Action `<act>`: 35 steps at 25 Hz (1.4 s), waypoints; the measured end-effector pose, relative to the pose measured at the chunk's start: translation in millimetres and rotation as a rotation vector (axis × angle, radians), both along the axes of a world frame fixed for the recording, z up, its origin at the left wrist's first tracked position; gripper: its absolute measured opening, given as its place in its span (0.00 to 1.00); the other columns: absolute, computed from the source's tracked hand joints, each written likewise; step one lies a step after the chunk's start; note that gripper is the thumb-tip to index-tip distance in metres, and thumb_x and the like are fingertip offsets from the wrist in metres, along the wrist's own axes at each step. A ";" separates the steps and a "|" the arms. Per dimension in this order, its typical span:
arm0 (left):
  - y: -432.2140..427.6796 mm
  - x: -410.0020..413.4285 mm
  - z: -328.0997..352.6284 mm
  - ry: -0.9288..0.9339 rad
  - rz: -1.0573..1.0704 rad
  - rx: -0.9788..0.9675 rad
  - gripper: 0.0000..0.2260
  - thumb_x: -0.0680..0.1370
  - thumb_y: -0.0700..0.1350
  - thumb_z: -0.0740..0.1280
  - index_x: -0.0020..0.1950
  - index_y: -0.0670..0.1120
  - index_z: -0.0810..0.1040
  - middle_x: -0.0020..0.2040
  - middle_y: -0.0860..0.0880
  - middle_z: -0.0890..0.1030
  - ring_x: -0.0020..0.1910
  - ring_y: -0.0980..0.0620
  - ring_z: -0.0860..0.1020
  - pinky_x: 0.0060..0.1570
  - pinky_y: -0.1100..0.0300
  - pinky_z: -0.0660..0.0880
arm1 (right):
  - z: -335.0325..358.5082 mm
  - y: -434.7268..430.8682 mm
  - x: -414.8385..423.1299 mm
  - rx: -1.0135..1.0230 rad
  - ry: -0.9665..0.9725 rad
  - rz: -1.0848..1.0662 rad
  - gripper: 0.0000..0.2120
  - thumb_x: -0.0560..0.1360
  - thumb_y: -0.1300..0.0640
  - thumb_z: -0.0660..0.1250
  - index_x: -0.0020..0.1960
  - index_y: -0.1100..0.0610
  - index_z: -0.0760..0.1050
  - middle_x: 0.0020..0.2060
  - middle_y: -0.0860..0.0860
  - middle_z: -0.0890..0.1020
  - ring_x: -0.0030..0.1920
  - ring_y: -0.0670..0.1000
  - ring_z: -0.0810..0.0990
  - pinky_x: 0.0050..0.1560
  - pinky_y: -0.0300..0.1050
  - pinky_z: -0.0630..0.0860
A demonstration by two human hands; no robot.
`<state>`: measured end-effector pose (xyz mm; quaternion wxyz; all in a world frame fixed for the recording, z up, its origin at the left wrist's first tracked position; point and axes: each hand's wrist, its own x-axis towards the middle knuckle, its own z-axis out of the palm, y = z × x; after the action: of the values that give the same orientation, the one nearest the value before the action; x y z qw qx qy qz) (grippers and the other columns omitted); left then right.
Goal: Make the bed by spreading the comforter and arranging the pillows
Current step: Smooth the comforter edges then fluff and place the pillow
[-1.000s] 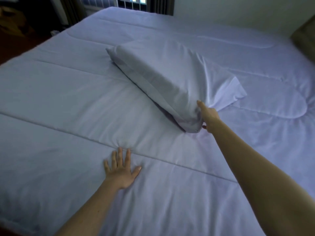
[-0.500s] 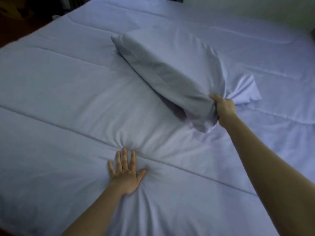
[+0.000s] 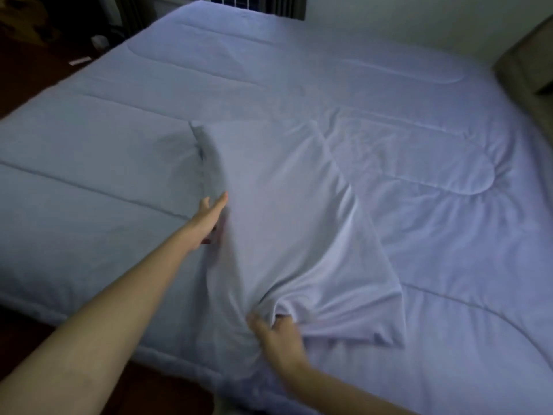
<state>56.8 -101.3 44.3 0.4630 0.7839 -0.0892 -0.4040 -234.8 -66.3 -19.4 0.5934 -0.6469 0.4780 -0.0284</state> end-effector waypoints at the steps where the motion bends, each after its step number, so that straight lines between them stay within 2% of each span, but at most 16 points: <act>1: 7.7 -11.5 -5.0 -0.023 0.042 0.004 0.34 0.79 0.64 0.63 0.80 0.50 0.59 0.73 0.47 0.71 0.69 0.42 0.74 0.66 0.43 0.71 | -6.4 24.7 -17.4 0.010 0.097 0.089 0.12 0.76 0.46 0.75 0.47 0.55 0.85 0.43 0.51 0.88 0.49 0.54 0.85 0.56 0.56 0.80; 4: 36.4 -53.0 -35.5 -0.102 0.154 0.001 0.38 0.76 0.55 0.72 0.78 0.41 0.60 0.72 0.39 0.74 0.68 0.40 0.76 0.68 0.47 0.72 | -25.2 48.1 -48.2 0.130 0.206 0.628 0.14 0.79 0.53 0.71 0.55 0.64 0.83 0.52 0.65 0.86 0.55 0.68 0.85 0.57 0.64 0.82; 6: 43.0 -64.4 -48.1 -0.169 0.218 0.008 0.36 0.74 0.54 0.73 0.76 0.40 0.64 0.70 0.39 0.77 0.67 0.40 0.77 0.67 0.49 0.72 | -14.6 2.0 -45.3 0.128 0.116 0.815 0.11 0.79 0.56 0.67 0.50 0.63 0.84 0.46 0.62 0.87 0.48 0.67 0.87 0.42 0.49 0.85; 7: 39.6 -63.0 -46.4 -0.187 0.234 0.004 0.36 0.74 0.55 0.73 0.75 0.40 0.65 0.70 0.40 0.77 0.67 0.40 0.77 0.67 0.50 0.72 | -11.6 -36.0 -38.6 0.059 0.143 0.722 0.12 0.79 0.54 0.65 0.47 0.61 0.84 0.42 0.59 0.88 0.45 0.65 0.88 0.39 0.45 0.83; 8: 34.1 -59.1 -44.3 -0.189 0.241 0.002 0.35 0.74 0.55 0.73 0.75 0.40 0.66 0.69 0.40 0.78 0.66 0.40 0.77 0.66 0.50 0.72 | -8.5 -84.4 -27.9 -0.117 0.199 0.540 0.14 0.80 0.52 0.63 0.46 0.58 0.84 0.42 0.58 0.87 0.46 0.64 0.87 0.44 0.46 0.82; 10: 22.2 -46.8 -41.6 -0.176 0.254 -0.003 0.35 0.72 0.56 0.74 0.73 0.41 0.69 0.68 0.41 0.79 0.64 0.42 0.78 0.64 0.51 0.74 | -5.1 -192.9 -10.3 -0.557 0.292 0.152 0.14 0.79 0.47 0.63 0.55 0.53 0.82 0.53 0.59 0.86 0.56 0.65 0.84 0.59 0.54 0.78; 11: 17.4 -40.0 -40.8 -0.154 0.262 -0.019 0.34 0.71 0.56 0.75 0.71 0.42 0.71 0.67 0.42 0.79 0.63 0.43 0.79 0.63 0.52 0.74 | -2.1 -235.5 -6.1 -0.614 0.319 0.018 0.18 0.77 0.44 0.65 0.63 0.51 0.80 0.60 0.59 0.83 0.62 0.66 0.80 0.63 0.57 0.75; 13: 7.0 -28.1 -42.4 -0.107 0.282 -0.093 0.31 0.71 0.56 0.75 0.69 0.42 0.75 0.67 0.42 0.80 0.63 0.45 0.79 0.64 0.52 0.74 | -15.0 -296.6 3.3 -0.398 0.328 -0.108 0.36 0.74 0.35 0.69 0.77 0.50 0.69 0.71 0.60 0.74 0.69 0.67 0.74 0.68 0.60 0.73; 15: -3.0 -14.4 -44.9 -0.093 0.335 -0.130 0.32 0.72 0.56 0.75 0.71 0.40 0.74 0.67 0.41 0.80 0.65 0.44 0.79 0.66 0.51 0.74 | -26.3 -319.8 17.0 -0.128 0.225 -0.172 0.44 0.73 0.29 0.70 0.80 0.51 0.65 0.73 0.59 0.75 0.67 0.63 0.77 0.66 0.58 0.75; 18: -13.1 5.1 -46.2 -0.061 0.397 -0.122 0.34 0.74 0.57 0.73 0.74 0.40 0.71 0.67 0.41 0.79 0.63 0.42 0.79 0.65 0.49 0.75 | -32.2 -321.5 32.4 -0.045 0.053 -0.177 0.36 0.74 0.29 0.69 0.71 0.54 0.77 0.63 0.54 0.82 0.59 0.57 0.82 0.60 0.52 0.79; 20: -17.5 15.2 -40.3 0.014 0.394 -0.108 0.29 0.74 0.53 0.74 0.70 0.40 0.75 0.63 0.41 0.82 0.59 0.42 0.81 0.60 0.50 0.77 | -25.7 -321.5 35.2 -0.139 0.005 -0.182 0.23 0.76 0.37 0.71 0.57 0.56 0.84 0.49 0.53 0.87 0.51 0.57 0.84 0.52 0.49 0.79; 22: -15.4 21.6 -34.3 0.079 0.369 -0.057 0.24 0.73 0.51 0.74 0.65 0.41 0.78 0.58 0.41 0.83 0.54 0.43 0.82 0.56 0.51 0.77 | -10.2 -321.5 36.7 -0.194 -0.032 -0.195 0.16 0.77 0.45 0.72 0.46 0.59 0.83 0.39 0.53 0.85 0.44 0.57 0.84 0.45 0.48 0.77; 27: -19.7 24.2 15.4 0.103 0.246 -0.199 0.19 0.73 0.46 0.72 0.63 0.45 0.79 0.56 0.42 0.84 0.48 0.45 0.82 0.51 0.53 0.78 | 55.2 -316.6 48.9 -0.312 -0.157 -0.189 0.11 0.78 0.50 0.71 0.44 0.57 0.84 0.36 0.51 0.85 0.40 0.54 0.82 0.41 0.47 0.75; 30: -34.4 27.1 73.7 0.014 0.158 -0.369 0.16 0.75 0.47 0.72 0.62 0.47 0.81 0.62 0.42 0.84 0.52 0.47 0.83 0.56 0.53 0.79 | 106.4 -322.4 45.4 -0.467 -0.276 -0.225 0.13 0.77 0.48 0.71 0.41 0.57 0.81 0.33 0.50 0.83 0.36 0.48 0.78 0.38 0.46 0.72; 32: -40.0 24.3 118.2 0.007 0.076 -0.500 0.16 0.80 0.54 0.68 0.64 0.48 0.82 0.65 0.44 0.83 0.57 0.49 0.83 0.63 0.52 0.77 | 143.1 -329.3 38.2 -0.533 -0.399 -0.267 0.11 0.78 0.48 0.72 0.42 0.56 0.81 0.34 0.48 0.83 0.36 0.44 0.77 0.38 0.44 0.73; 35: -37.5 17.7 180.8 -0.011 0.020 -0.697 0.25 0.81 0.66 0.59 0.68 0.52 0.81 0.69 0.50 0.80 0.67 0.51 0.79 0.70 0.51 0.71 | 193.2 -336.0 9.2 -0.595 -0.607 -0.320 0.10 0.78 0.50 0.74 0.43 0.55 0.81 0.34 0.43 0.79 0.37 0.41 0.73 0.38 0.43 0.72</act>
<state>74.5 -138.8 225.0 0.7062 0.5817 -0.2164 -0.3406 -225.6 -402.3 173.8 0.4832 -0.6696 0.3474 -0.4443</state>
